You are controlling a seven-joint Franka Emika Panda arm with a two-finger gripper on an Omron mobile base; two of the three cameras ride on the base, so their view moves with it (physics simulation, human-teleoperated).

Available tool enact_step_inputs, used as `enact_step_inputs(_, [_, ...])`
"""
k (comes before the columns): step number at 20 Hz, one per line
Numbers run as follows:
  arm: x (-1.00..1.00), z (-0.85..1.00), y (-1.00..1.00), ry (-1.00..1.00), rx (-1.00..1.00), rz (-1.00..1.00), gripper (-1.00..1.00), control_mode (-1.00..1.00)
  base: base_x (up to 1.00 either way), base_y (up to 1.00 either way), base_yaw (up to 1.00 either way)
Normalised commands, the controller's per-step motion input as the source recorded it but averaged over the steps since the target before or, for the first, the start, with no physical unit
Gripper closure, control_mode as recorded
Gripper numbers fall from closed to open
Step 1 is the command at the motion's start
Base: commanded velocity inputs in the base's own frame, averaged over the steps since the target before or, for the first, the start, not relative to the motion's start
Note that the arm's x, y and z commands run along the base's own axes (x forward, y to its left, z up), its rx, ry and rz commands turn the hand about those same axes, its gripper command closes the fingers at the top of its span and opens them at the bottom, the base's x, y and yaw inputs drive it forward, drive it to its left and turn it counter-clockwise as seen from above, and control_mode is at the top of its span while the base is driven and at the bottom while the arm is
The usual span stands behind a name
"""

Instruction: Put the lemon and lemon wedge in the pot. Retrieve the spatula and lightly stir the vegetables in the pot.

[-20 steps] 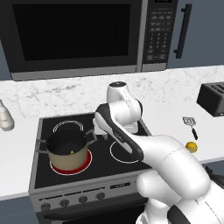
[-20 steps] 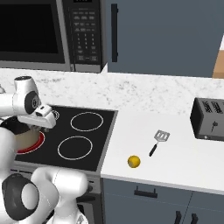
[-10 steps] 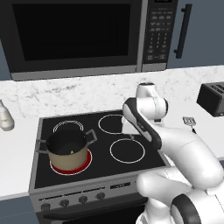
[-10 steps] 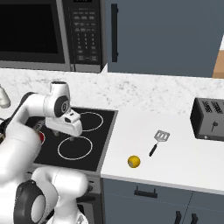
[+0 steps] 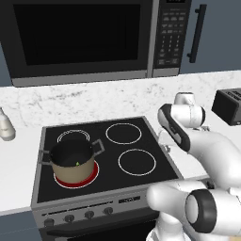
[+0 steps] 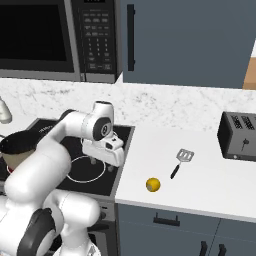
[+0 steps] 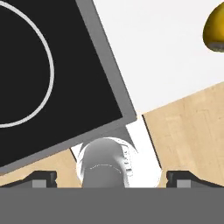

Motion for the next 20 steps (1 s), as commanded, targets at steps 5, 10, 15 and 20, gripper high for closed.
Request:
enact_step_inputs(5, [-0.02, -0.05, -1.00, 0.01, 0.00, -0.03, -1.00, -1.00, 0.00, 0.00, 0.00])
enact_step_inputs(10, [0.00, -0.15, -1.00, 0.01, 0.00, 0.00, -1.00, -1.00, 0.00, 0.00, 0.00])
enact_step_inputs(15, [0.00, -0.22, -0.98, 0.02, 0.00, 0.00, -1.00, -1.00, 0.00, 0.00, 0.00])
enact_step_inputs(20, [0.12, -0.33, -0.52, 0.00, 0.00, 0.03, -1.00, -1.00, 0.00, 0.00, 0.00])
